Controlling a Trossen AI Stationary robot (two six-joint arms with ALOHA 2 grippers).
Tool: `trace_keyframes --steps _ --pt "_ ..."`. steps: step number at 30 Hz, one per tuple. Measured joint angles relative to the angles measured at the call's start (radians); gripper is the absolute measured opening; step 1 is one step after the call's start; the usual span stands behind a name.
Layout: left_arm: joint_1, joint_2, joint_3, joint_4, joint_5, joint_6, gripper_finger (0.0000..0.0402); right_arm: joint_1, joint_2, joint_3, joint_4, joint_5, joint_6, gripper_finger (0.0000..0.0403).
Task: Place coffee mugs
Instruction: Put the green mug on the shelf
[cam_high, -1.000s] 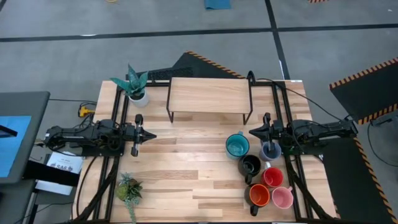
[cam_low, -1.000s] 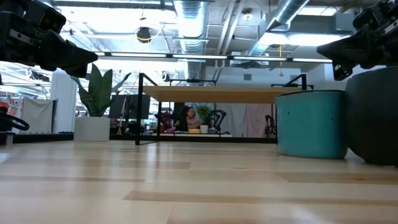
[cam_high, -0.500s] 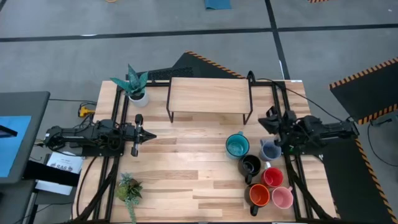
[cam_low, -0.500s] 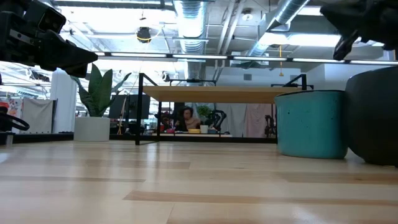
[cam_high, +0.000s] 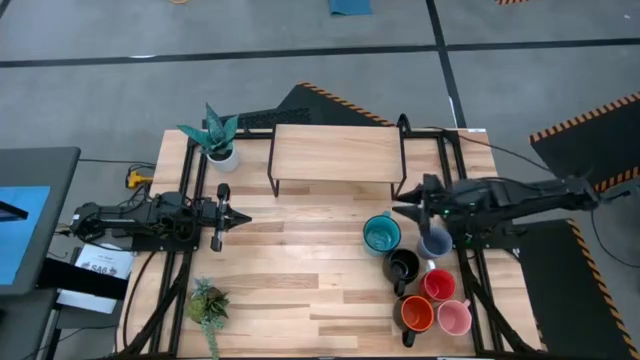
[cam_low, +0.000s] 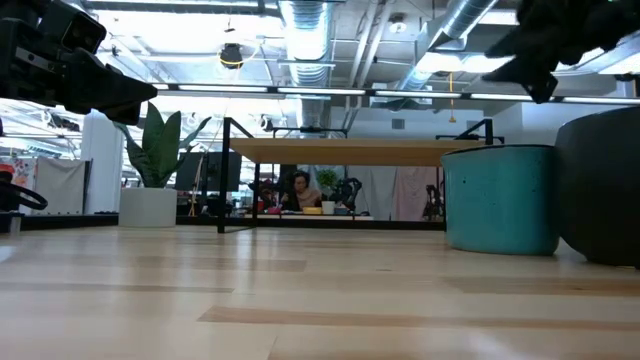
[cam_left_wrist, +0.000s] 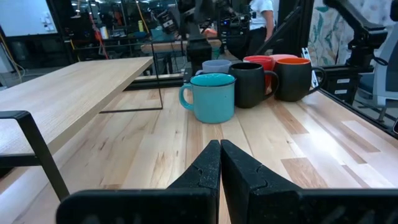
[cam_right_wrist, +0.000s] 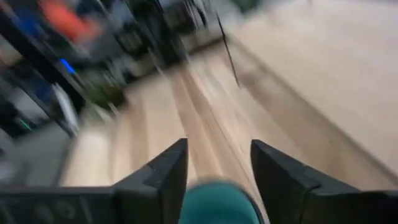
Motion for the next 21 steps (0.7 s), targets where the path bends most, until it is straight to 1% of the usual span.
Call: trace_keyframes --steps 4,8,12,15,21 --pt "0.000 0.000 0.000 0.000 0.000 0.000 0.0000 0.000 0.166 0.124 -0.205 0.000 0.059 0.0226" --pt "0.000 0.000 0.000 0.000 0.000 0.000 0.0000 0.000 0.307 0.211 -0.346 0.001 0.109 0.0227" --pt "0.000 0.000 0.000 0.000 0.000 0.000 0.0000 0.000 0.417 0.271 -0.446 0.000 0.147 0.0224" --pt "0.000 0.000 0.000 0.000 0.000 0.000 0.0000 0.000 0.480 0.297 -0.496 0.000 0.152 0.0222" --pt "0.000 0.000 0.000 0.000 0.000 0.000 0.0000 0.000 0.576 0.301 -0.508 -0.006 0.157 0.0222"
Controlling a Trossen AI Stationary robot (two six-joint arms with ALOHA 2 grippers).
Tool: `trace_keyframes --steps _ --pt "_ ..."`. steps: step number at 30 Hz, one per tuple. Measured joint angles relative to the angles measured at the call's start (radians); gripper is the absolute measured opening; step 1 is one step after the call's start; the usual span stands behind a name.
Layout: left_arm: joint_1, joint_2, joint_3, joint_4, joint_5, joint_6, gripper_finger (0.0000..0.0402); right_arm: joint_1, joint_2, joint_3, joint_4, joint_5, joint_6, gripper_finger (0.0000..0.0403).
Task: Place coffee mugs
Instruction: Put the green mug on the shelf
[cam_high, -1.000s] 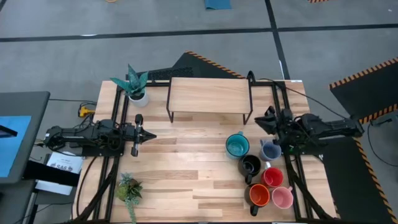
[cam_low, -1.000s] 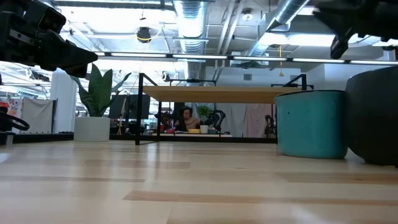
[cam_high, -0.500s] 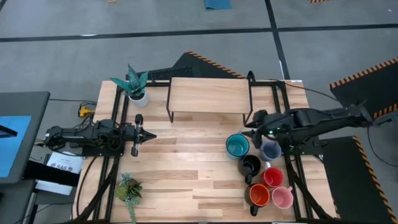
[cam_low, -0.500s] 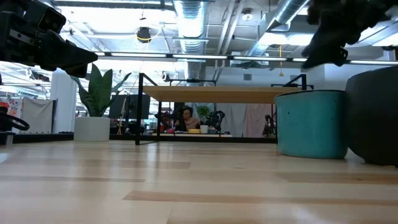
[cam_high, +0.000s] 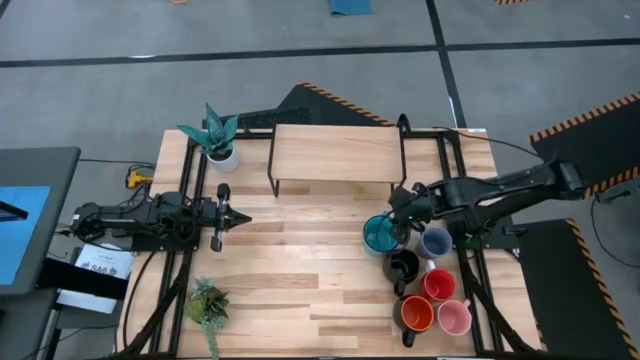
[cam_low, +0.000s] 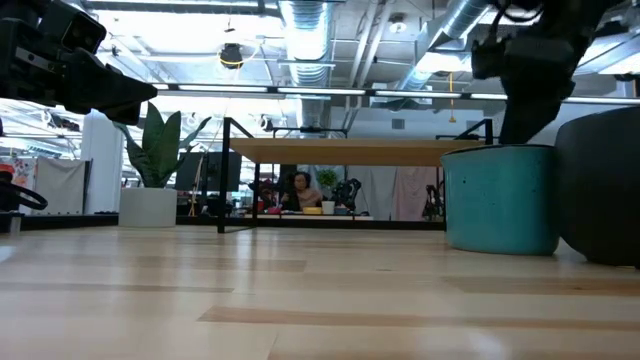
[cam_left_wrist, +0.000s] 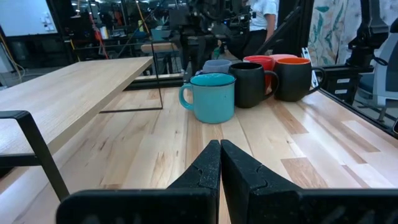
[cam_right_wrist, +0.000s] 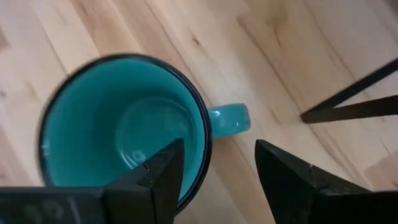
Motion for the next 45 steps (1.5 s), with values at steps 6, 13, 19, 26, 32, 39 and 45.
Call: trace_keyframes --steps 6,13,19,26,32,39,45 --pt "0.000 0.000 0.000 0.000 0.000 0.000 0.0000 0.000 0.086 0.000 -0.002 -0.023 0.021 0.0221" --pt "0.000 0.000 0.000 0.000 0.000 0.000 0.0000 0.000 0.156 0.001 -0.001 -0.037 0.052 0.0221" --pt "0.000 0.000 0.000 0.000 0.000 0.000 0.0000 0.000 0.207 0.001 0.002 -0.038 0.076 0.0203" --pt "0.000 0.000 0.000 0.000 0.000 0.000 0.0000 -0.002 0.213 0.023 -0.006 -0.084 0.069 0.0055" --pt "0.000 0.000 0.000 0.000 0.000 0.000 0.0000 0.002 0.203 0.134 -0.035 -0.088 -0.018 0.0047" --pt "0.000 0.000 0.000 0.000 0.000 0.000 0.0000 -0.007 0.202 0.339 -0.046 -0.082 -0.146 0.0046" --pt "0.000 0.000 0.000 0.000 0.000 0.000 0.0000 -0.080 0.202 0.552 -0.059 -0.072 -0.292 0.0046"
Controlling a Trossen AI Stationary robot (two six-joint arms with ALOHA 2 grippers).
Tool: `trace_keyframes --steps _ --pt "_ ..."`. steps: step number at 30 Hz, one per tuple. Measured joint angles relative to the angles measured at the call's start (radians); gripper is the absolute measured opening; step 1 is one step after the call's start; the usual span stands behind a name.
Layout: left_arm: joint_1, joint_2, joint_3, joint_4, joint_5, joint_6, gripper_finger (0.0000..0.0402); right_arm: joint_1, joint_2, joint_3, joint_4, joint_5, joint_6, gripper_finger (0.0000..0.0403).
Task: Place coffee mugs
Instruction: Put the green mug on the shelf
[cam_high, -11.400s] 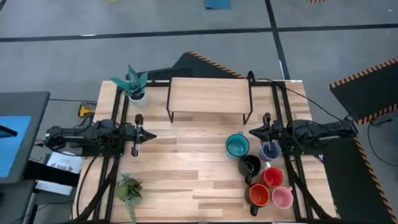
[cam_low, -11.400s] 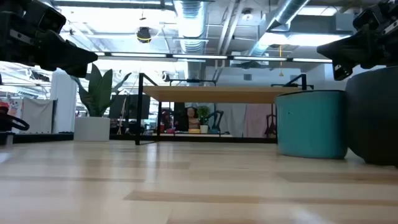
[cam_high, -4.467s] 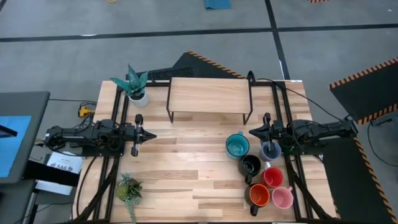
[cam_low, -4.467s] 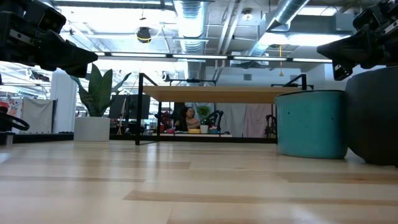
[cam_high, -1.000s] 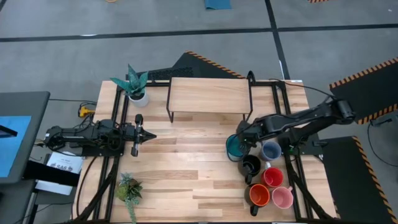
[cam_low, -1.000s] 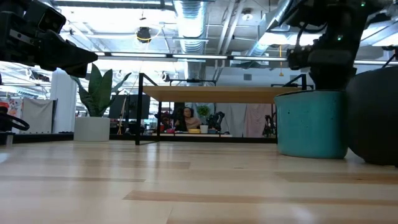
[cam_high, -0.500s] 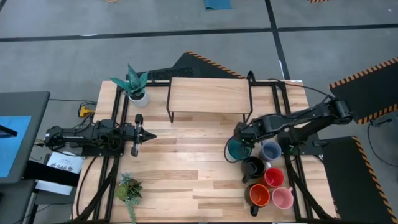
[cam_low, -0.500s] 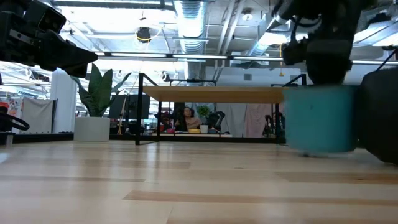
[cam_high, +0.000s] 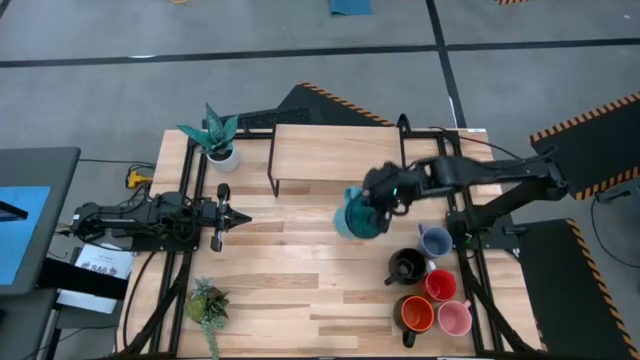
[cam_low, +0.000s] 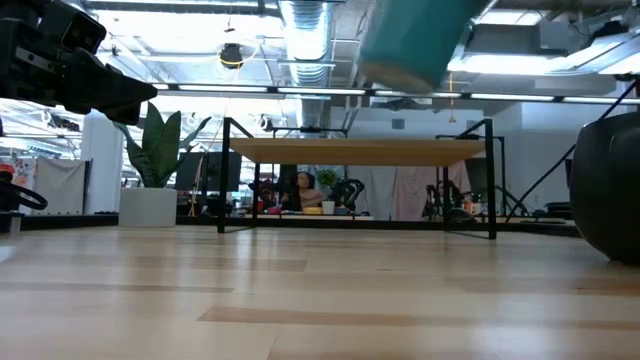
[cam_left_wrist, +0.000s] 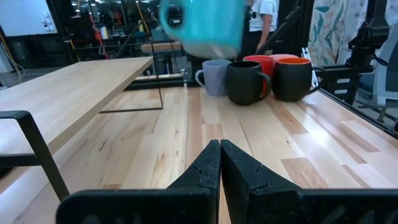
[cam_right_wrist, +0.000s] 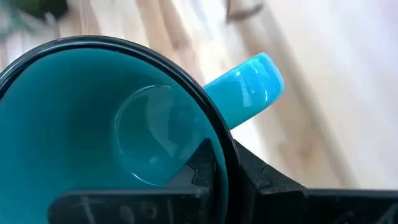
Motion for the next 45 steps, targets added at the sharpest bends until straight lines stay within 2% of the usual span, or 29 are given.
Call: trace_keyframes --steps 7,11,15,24,38,45 --pt "0.000 0.000 0.000 0.000 0.000 0.000 0.0000 -0.258 0.037 0.204 -0.083 0.103 -0.091 0.0046" --pt "0.000 0.000 0.000 0.000 0.000 0.000 0.0000 -0.443 0.110 0.305 -0.224 0.082 -0.086 0.0046" --pt "0.000 0.000 0.000 0.000 0.000 0.000 0.0000 -0.581 0.205 0.377 -0.365 0.060 -0.086 0.0046" --pt "0.000 0.000 0.000 0.000 0.000 0.000 0.0000 -0.661 0.315 0.399 -0.413 -0.010 -0.116 0.0046" --pt "0.000 0.000 0.000 0.000 0.000 0.000 0.0000 -0.726 0.326 0.401 -0.458 0.020 -0.088 0.0046" --pt "0.000 0.000 0.000 0.000 0.000 0.000 0.0000 -0.726 0.358 0.400 -0.425 0.017 -0.082 0.0088"
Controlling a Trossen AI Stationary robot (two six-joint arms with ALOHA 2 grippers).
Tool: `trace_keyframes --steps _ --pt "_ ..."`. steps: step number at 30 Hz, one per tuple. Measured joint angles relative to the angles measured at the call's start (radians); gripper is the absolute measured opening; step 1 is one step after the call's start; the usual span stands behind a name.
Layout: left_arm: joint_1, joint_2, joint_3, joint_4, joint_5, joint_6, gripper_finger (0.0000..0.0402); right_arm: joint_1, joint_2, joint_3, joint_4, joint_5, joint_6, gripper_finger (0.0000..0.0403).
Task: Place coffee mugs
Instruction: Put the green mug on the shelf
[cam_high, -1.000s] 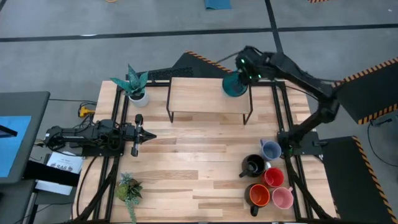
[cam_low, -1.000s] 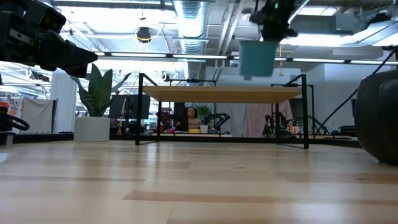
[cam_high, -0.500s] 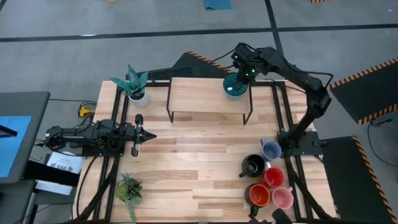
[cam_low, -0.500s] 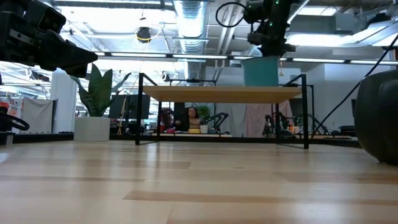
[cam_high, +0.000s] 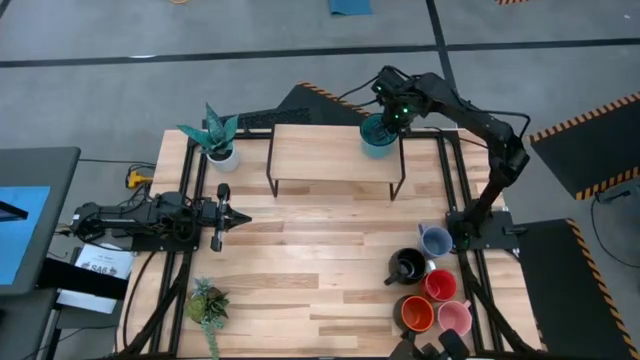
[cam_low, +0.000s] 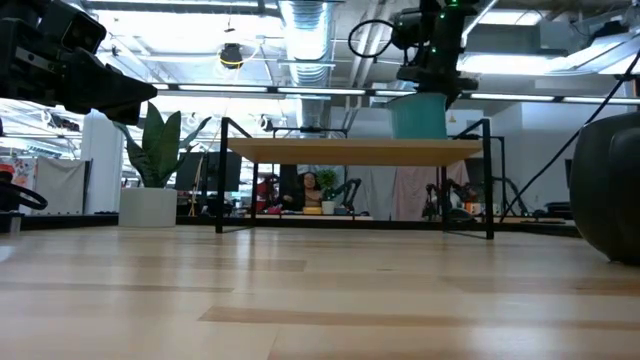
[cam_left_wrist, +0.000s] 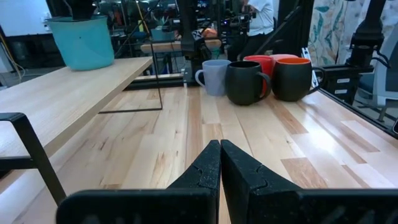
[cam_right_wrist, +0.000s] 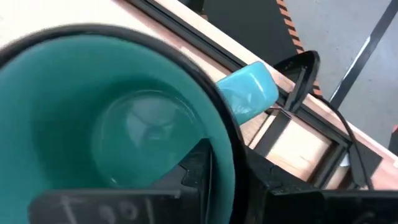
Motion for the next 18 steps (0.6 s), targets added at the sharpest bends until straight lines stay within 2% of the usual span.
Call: trace_keyframes --steps 4,18 --pt "0.000 0.000 0.000 0.000 0.000 0.000 0.0000 0.005 0.006 0.002 0.045 0.001 -0.004 0.0088" --pt "0.000 0.000 0.000 0.000 0.000 0.000 0.0000 0.000 0.013 0.002 0.044 0.000 -0.022 0.0088"
